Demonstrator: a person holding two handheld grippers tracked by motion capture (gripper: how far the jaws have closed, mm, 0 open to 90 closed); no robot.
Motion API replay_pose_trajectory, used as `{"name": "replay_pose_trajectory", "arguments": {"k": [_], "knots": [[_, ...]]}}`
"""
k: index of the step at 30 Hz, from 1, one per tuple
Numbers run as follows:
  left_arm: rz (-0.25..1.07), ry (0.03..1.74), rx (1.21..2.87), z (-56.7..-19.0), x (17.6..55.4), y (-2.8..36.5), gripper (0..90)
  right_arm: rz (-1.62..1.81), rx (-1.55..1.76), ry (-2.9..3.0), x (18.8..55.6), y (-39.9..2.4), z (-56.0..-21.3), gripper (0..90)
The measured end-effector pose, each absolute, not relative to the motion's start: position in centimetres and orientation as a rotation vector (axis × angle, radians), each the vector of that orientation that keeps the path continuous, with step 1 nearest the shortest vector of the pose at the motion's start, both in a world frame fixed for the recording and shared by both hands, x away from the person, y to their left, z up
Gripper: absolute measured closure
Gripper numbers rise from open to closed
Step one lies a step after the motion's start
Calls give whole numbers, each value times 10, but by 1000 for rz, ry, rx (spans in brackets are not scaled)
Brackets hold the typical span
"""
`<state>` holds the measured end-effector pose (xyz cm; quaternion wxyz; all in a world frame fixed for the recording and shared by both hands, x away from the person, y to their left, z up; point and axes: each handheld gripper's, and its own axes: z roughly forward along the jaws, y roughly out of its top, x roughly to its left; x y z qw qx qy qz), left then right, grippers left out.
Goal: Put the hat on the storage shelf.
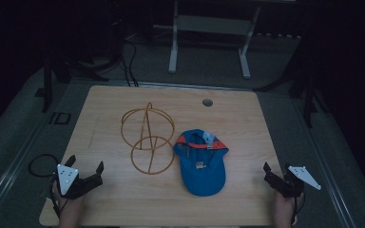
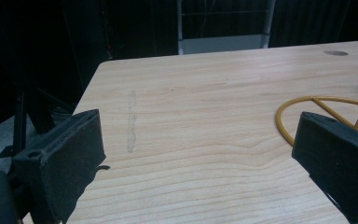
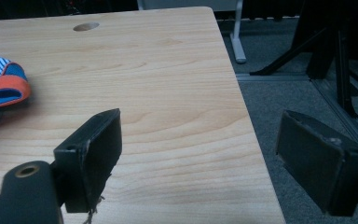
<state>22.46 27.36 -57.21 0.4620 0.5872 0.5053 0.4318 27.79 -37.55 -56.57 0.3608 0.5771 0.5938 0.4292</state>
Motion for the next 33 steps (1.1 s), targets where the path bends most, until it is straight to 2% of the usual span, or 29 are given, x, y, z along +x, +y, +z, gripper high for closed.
{"name": "replay_pose_trajectory", "arguments": {"k": [22,33], "knots": [[1068,1256,1455,-571,225,272,26,1137,1438,1703,287,-367,-553,144],[1023,1228,1493,-570,223,266,53,1199,1340,1848,308,-344,-521,140]]}}
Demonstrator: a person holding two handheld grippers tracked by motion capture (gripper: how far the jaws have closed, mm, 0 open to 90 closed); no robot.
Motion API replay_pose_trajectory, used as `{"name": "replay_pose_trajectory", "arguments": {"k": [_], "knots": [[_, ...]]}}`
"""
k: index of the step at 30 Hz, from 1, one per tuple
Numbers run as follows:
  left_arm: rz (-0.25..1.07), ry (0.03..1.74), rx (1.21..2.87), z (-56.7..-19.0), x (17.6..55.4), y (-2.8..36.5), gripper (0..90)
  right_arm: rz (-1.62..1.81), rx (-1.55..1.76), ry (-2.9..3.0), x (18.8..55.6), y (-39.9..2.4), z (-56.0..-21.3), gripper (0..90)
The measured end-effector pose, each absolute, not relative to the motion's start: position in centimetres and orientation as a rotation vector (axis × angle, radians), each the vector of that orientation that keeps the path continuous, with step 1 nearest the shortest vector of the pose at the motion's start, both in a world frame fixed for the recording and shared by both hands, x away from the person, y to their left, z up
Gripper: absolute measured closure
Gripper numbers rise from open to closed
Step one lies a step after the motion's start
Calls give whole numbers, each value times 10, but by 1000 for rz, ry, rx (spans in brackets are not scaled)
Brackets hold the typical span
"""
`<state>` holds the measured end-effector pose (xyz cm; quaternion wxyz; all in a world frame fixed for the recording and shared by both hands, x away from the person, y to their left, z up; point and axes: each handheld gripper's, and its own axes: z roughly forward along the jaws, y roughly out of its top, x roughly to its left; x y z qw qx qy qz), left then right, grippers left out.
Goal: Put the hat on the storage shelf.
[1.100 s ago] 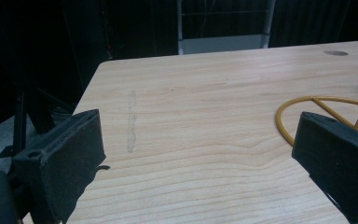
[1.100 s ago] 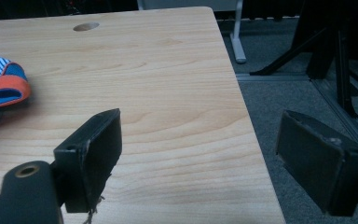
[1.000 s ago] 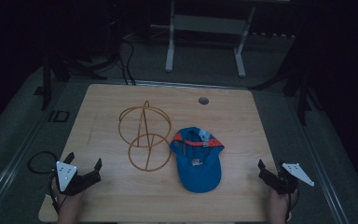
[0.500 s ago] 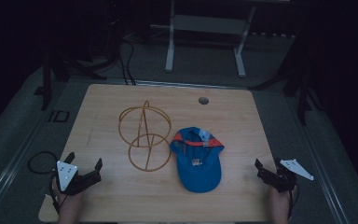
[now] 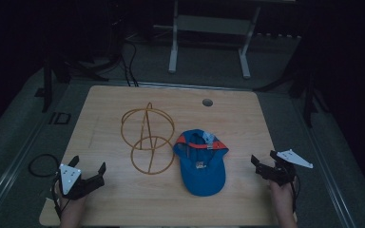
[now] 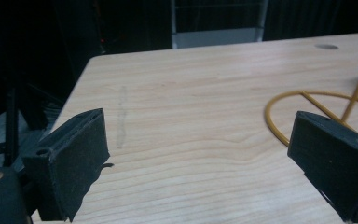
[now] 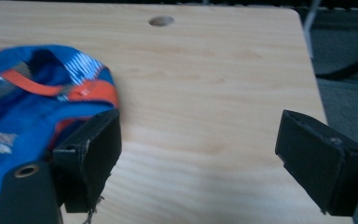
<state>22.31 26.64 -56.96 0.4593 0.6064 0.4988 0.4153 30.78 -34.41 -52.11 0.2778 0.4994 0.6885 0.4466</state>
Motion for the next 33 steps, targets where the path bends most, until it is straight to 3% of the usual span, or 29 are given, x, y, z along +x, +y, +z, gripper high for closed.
{"name": "replay_pose_trajectory", "arguments": {"k": [15,31,33], "knots": [[878,1215,1553,-566,223,260,24,1300,1121,2029,338,-306,-481,135],[835,1109,1584,-567,223,254,25,1327,1030,2227,375,-260,-476,140],[827,1084,1589,-567,223,253,25,1328,1017,2257,384,-255,-477,189]]}}
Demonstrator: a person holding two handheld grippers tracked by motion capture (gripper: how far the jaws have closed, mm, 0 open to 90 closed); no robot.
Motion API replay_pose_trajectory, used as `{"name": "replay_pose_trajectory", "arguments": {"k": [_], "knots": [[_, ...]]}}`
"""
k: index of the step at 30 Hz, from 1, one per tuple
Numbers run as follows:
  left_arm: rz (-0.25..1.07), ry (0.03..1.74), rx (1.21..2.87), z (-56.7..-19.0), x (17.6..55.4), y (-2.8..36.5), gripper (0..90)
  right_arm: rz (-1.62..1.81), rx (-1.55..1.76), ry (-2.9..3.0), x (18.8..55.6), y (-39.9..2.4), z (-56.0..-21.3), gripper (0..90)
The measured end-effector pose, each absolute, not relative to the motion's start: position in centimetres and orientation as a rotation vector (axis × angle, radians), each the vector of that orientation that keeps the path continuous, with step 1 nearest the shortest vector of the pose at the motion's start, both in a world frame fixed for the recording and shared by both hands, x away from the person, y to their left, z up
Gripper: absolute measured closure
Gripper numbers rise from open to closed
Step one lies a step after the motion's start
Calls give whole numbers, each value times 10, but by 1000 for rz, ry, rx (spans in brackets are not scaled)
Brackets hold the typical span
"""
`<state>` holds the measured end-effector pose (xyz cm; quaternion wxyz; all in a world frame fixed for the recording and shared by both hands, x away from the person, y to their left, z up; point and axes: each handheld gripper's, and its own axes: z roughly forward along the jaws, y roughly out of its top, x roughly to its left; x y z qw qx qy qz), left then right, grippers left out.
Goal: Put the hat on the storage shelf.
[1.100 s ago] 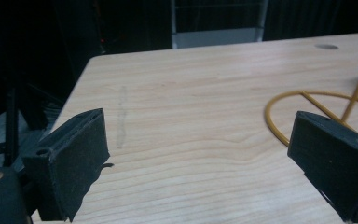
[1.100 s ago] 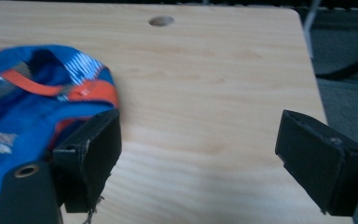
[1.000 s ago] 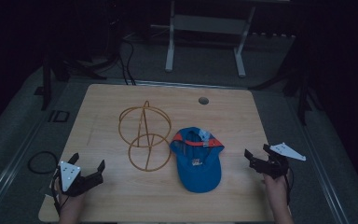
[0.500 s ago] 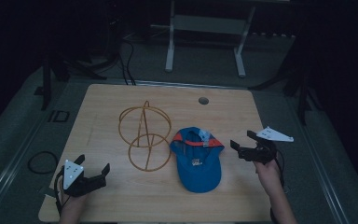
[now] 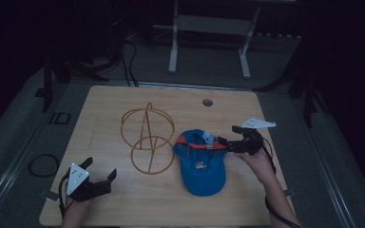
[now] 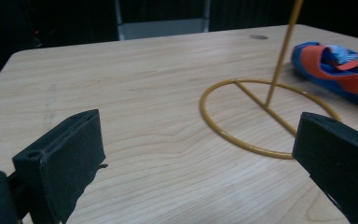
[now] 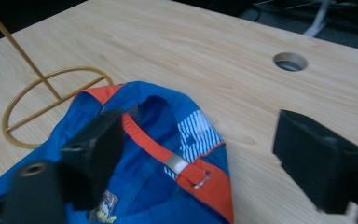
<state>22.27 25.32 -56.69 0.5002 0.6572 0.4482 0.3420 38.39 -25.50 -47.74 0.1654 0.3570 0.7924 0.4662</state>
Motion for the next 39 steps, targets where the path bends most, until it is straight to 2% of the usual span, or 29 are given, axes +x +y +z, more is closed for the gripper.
{"name": "replay_pose_trajectory", "arguments": {"k": [6,9,12,23,34,39], "knots": [[819,1059,1590,-567,222,253,25,1295,982,2305,401,-242,-486,272],[817,1056,1590,-567,222,252,25,1253,974,2336,408,-233,-492,272],[814,1058,1591,-567,222,253,25,1237,979,2371,417,-227,-500,318],[794,1053,1592,-568,223,252,25,1067,1005,2438,437,-209,-526,331],[777,1075,1562,-567,224,253,25,978,1011,2490,437,-201,-549,345],[785,1089,1578,-568,224,251,25,892,939,2502,432,-195,-554,445]]}}
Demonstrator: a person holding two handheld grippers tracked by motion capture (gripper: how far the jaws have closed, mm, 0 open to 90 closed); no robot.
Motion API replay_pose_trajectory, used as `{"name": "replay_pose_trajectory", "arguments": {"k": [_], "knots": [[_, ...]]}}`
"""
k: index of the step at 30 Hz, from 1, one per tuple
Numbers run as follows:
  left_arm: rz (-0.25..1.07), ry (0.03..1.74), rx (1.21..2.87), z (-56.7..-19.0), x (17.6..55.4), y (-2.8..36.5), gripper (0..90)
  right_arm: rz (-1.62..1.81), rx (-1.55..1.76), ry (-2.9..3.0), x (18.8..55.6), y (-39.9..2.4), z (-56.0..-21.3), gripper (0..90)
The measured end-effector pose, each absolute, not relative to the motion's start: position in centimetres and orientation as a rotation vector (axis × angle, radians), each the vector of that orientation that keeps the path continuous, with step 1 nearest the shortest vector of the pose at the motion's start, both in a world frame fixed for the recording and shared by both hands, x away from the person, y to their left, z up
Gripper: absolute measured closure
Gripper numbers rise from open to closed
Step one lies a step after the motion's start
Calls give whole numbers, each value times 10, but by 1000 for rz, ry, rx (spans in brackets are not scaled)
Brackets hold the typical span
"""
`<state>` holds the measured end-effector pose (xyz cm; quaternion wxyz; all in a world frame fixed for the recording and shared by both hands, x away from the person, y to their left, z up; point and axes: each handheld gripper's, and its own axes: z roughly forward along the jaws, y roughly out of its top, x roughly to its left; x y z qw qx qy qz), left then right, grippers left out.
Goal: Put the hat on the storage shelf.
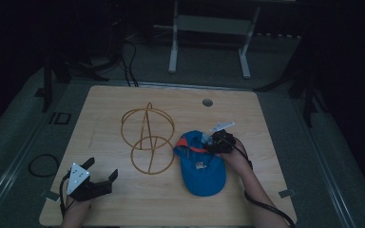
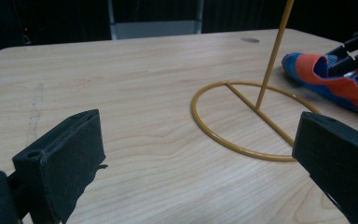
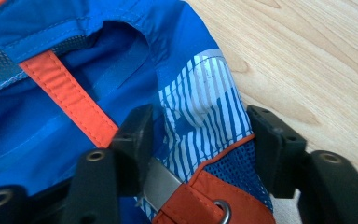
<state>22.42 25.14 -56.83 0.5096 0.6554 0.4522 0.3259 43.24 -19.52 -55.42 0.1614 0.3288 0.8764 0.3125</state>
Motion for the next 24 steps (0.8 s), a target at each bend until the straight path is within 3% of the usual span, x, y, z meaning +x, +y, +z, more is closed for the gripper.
{"name": "replay_pose_trajectory", "arguments": {"k": [1,5,10,14,24], "knots": [[785,1089,1578,-568,224,251,25,892,939,2502,432,-195,-554,445],[809,1116,1629,-570,226,251,37,877,919,2520,430,-192,-552,629],[804,1161,1600,-570,226,253,37,910,929,2562,431,-191,-552,792],[769,1190,1582,-569,227,254,37,899,948,2554,430,-189,-551,843],[763,1184,1604,-564,225,250,36,1023,963,2446,411,-194,-524,855]]}}
